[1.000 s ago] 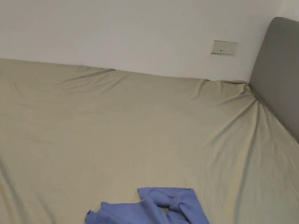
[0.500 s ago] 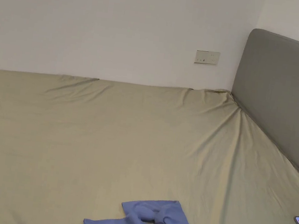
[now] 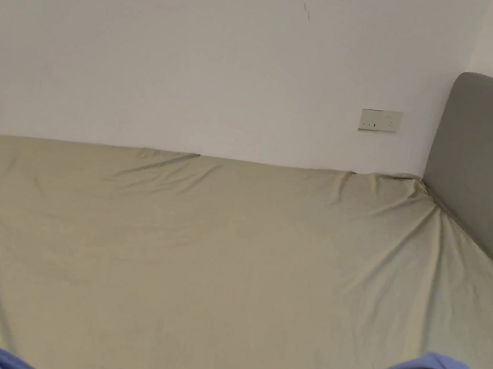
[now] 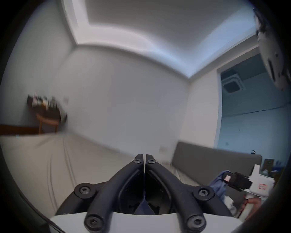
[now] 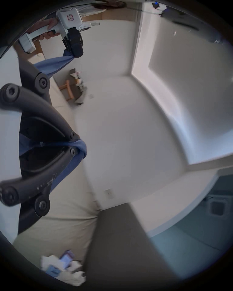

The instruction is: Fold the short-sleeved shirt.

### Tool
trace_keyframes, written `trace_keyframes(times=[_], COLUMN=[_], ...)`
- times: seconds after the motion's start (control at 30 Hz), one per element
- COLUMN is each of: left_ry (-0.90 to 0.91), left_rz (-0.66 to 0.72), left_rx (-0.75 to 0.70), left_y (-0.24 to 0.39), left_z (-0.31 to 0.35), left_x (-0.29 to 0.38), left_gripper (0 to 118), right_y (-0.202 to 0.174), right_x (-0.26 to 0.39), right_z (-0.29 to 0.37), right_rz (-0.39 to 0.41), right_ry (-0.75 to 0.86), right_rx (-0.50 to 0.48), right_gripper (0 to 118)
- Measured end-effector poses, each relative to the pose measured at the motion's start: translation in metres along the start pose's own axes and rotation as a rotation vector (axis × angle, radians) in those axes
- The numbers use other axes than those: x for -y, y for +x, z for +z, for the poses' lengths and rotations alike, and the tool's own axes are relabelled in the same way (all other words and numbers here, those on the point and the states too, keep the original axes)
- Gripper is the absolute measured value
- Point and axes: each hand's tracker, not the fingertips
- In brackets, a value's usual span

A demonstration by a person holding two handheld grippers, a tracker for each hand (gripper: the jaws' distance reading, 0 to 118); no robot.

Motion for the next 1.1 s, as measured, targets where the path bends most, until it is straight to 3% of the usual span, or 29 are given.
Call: trace_keyframes(times=[0.07, 0.23, 0.5, 0.67, 0.87, 1.1], left_ry=[0.087, 0.100, 0.102, 0.161, 0.030, -0.415], left_rz=[-0.037, -0.073, -0.057, -0.104, -0.113, -0.204], left_rx=[0.007, -0.008, 0.039, 0.031, 0.004, -0.096], left_y=[0.006, -0.017, -0.043, -0.047, -0.062, -0.081], left_z=[-0.003, -0.052, -0.225, -0.275, -0.255, -0.149], left_x=[-0.014, -0.009, -0.019, -0.034, 0.021, 0.121], left_gripper=[0, 0, 0, 0, 0, 0], right_y=[-0.015, -0.018, 0.040, 0.060, 0.069, 0.074], right_x=[-0.019, -0.037, -0.051, -0.058, -0.003, 0.103], right_z=[-0.006, -0.057, -0.198, -0.256, -0.281, -0.199], right_rz=[0.035, 0.116, 0.133, 0.161, 0.148, 0.130], right_ry=[0.072, 0.053, 0.028, 0.044, -0.099, -0.432], right_rx=[-0.013, -0.004, 0.002, 0.021, 0.019, 0.081], right_gripper=[4, 4, 4, 4, 4, 4])
